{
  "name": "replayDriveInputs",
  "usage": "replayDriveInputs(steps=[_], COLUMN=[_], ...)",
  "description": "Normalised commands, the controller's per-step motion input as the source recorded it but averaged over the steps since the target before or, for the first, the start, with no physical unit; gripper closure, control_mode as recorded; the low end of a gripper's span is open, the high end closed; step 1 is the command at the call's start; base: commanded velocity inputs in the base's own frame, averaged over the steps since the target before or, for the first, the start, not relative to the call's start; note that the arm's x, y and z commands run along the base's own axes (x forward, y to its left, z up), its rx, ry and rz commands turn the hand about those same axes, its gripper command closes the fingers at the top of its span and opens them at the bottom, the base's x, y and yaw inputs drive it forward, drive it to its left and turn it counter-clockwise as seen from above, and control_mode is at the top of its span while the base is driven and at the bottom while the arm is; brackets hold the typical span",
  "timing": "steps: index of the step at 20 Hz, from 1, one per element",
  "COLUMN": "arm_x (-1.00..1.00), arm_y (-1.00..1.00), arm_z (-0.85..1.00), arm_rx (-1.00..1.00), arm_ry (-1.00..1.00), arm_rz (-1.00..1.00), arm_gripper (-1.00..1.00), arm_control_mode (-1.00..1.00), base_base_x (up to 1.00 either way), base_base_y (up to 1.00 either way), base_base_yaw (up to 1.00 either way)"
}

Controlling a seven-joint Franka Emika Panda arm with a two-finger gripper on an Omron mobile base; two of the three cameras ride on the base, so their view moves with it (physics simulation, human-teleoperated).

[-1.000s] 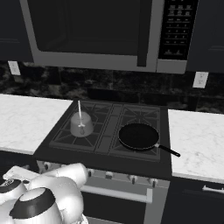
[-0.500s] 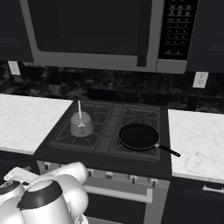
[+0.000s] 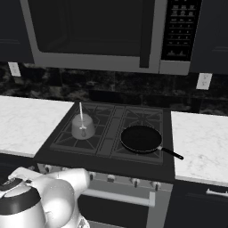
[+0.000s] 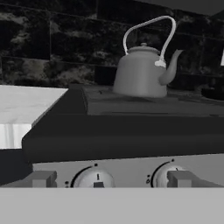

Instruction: Pick the kettle from the counter and place it on a stove burner. Then turn the burner on.

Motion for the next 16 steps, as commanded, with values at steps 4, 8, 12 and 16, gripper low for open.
replayDriveInputs(steps=[4,8,12,16], arm_x=[0.40,0.85,0.71,0.24], arm_y=[-0.64,-0.25,-0.32,-0.31], arm_z=[-0.46,-0.21,-0.11,-0.21], arm_rx=[0.00,0.00,0.00,-0.01], arm_ry=[0.00,0.00,0.00,0.00], arm_rz=[0.09,0.01,0.03,0.09], arm_gripper=[-1.00,-1.00,-1.00,-1.00], arm_control_mode=[-1.00,-1.00,-1.00,-1.00], base_base_x=[0.00,0.00,0.00,0.00], base_base_y=[0.00,0.00,0.00,0.00], base_base_yaw=[0.00,0.00,0.00,0.00])
